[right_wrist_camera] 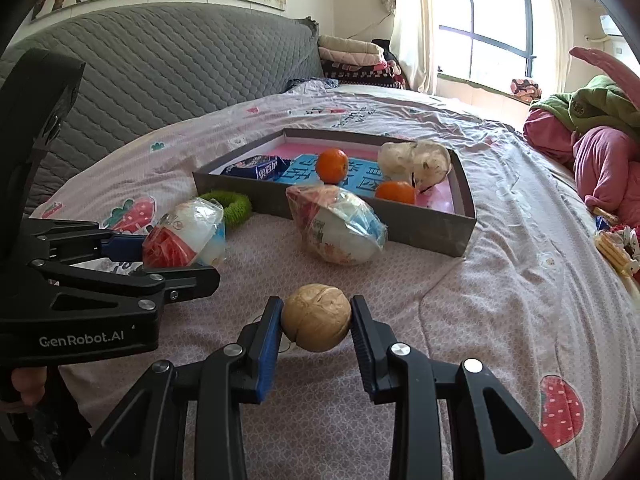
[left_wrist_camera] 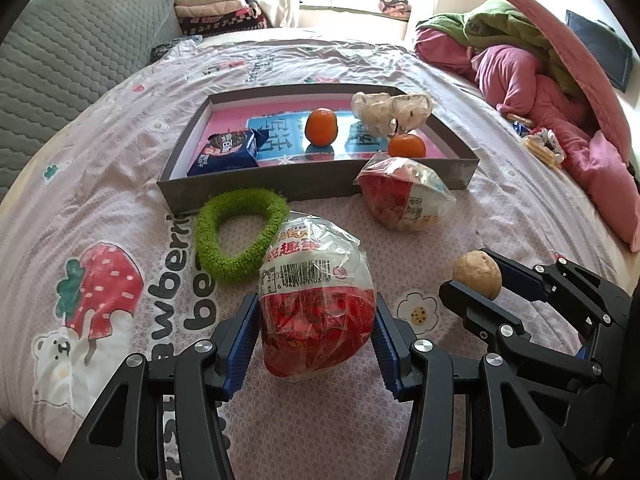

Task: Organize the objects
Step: 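Lift the bun and egg packet and carry them toward the tray with both tools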

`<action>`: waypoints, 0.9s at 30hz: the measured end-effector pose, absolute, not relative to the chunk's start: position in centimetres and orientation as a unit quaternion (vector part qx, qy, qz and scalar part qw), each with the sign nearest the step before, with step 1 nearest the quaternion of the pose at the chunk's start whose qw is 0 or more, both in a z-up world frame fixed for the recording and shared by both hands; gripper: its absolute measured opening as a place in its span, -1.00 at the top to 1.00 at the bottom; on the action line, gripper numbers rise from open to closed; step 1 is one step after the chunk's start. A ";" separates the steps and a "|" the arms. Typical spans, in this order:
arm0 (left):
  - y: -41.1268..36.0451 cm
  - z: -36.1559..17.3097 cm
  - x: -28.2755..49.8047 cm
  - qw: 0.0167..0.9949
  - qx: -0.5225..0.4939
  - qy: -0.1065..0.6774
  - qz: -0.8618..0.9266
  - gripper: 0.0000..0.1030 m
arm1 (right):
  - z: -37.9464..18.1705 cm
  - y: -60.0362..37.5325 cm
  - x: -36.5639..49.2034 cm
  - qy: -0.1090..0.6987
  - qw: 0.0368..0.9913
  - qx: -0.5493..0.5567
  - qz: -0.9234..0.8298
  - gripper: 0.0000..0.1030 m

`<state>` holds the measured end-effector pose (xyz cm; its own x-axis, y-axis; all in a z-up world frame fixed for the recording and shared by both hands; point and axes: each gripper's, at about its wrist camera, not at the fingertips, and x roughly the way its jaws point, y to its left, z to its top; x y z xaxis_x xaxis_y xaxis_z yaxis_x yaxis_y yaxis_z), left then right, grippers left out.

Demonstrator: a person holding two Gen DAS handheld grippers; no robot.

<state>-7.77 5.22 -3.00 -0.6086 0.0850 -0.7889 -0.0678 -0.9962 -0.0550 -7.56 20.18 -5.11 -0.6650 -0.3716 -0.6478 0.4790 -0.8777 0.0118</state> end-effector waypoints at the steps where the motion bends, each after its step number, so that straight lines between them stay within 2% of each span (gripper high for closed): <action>1: 5.2 -2.9 -7.7 0.042 -0.439 -0.009 0.897 -0.06 | -5.0 20.2 -7.5 0.081 0.234 0.334 -0.910 0.34; 27: 5.0 -1.2 -6.2 0.035 -0.400 -0.011 0.916 -0.06 | -2.7 21.2 -6.4 0.067 0.227 0.282 -0.930 0.34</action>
